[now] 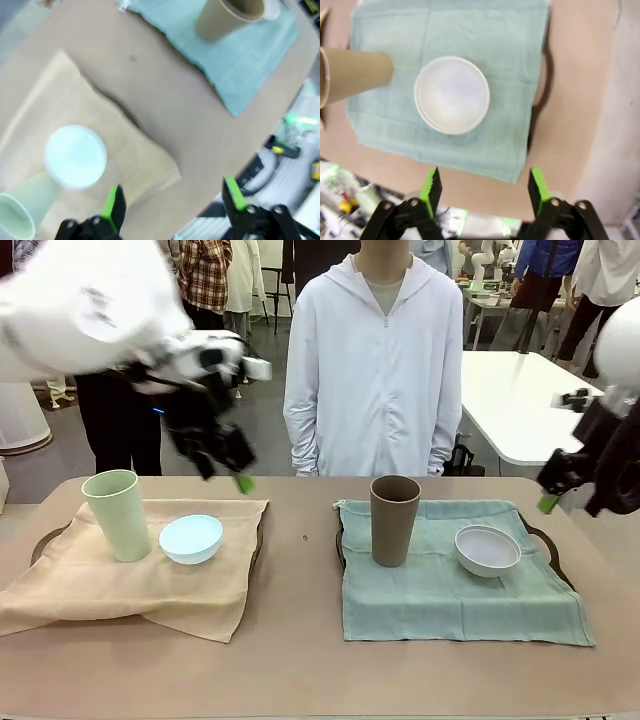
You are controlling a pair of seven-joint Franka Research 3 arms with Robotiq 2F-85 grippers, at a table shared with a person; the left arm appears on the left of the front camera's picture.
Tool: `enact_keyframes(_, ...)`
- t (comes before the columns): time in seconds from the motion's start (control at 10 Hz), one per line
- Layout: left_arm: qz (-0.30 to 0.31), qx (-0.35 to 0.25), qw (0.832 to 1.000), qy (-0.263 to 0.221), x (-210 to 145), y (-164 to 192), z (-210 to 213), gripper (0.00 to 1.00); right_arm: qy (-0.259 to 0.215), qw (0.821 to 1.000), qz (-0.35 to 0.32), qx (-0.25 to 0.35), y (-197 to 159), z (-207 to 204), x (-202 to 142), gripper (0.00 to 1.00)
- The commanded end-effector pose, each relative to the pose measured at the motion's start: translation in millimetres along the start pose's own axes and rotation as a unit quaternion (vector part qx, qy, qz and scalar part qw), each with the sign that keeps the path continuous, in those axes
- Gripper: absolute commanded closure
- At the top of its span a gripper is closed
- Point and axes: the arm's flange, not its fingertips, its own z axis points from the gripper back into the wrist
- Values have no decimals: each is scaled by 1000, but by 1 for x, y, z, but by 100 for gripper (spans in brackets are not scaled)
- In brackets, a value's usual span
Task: Set up a tray with a mat and arrange the tableware.
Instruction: Place the Picnic Bowl and Reusable plastic cup back onto the Handle tray in front of the human's position.
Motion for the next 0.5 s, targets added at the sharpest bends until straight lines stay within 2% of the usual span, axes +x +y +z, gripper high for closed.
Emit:
enact_keyframes(0.0, 31, -21, 999, -26, -55, 38, 44, 0, 17, 996, -25, 88, -35, 35, -23, 11)
enact_keyframes(0.2, 76, -29, 996, -43, -92, 80, 78, 0, 12, 987, -75, 139, -81, 64, -41, 11)
enact_keyframes(0.4, 121, -34, 991, -45, -127, 122, 92, 0, -2, 980, -128, 150, -118, 83, -60, 11)
